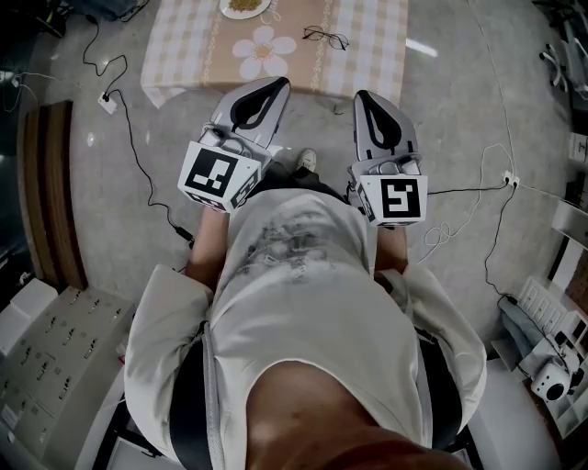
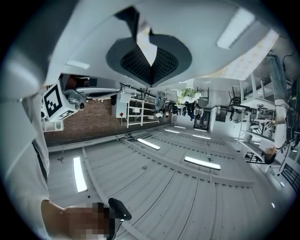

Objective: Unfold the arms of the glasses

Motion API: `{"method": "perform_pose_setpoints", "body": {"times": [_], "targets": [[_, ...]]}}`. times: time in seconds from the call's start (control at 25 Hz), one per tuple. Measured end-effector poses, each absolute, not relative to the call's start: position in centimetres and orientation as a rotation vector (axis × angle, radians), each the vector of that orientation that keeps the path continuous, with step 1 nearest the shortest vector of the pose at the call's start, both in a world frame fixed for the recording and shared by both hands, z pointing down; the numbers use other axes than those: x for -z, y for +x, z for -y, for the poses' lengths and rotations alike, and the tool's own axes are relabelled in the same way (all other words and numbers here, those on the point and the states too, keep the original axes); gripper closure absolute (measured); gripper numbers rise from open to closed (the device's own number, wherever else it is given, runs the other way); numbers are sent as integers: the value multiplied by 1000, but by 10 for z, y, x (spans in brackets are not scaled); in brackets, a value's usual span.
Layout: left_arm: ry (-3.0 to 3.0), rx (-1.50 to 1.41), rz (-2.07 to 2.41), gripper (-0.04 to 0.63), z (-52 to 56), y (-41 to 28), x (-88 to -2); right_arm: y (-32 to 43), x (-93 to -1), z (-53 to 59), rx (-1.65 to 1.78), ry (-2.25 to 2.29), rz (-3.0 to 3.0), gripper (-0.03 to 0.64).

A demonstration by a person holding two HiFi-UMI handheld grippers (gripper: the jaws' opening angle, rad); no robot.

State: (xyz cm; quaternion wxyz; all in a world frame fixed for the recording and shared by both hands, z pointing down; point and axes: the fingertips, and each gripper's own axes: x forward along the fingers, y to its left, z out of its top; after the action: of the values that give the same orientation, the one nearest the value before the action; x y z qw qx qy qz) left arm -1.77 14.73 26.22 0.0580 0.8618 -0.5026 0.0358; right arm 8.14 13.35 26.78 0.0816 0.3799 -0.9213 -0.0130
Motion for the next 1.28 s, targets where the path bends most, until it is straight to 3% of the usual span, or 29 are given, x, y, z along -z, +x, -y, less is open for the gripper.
{"method": "perform_pose_setpoints", "body": {"times": [1.28], "targets": [[2668, -153, 1256, 586, -17, -43, -314, 52, -316, -15, -89, 1221, 2617, 600]]}}
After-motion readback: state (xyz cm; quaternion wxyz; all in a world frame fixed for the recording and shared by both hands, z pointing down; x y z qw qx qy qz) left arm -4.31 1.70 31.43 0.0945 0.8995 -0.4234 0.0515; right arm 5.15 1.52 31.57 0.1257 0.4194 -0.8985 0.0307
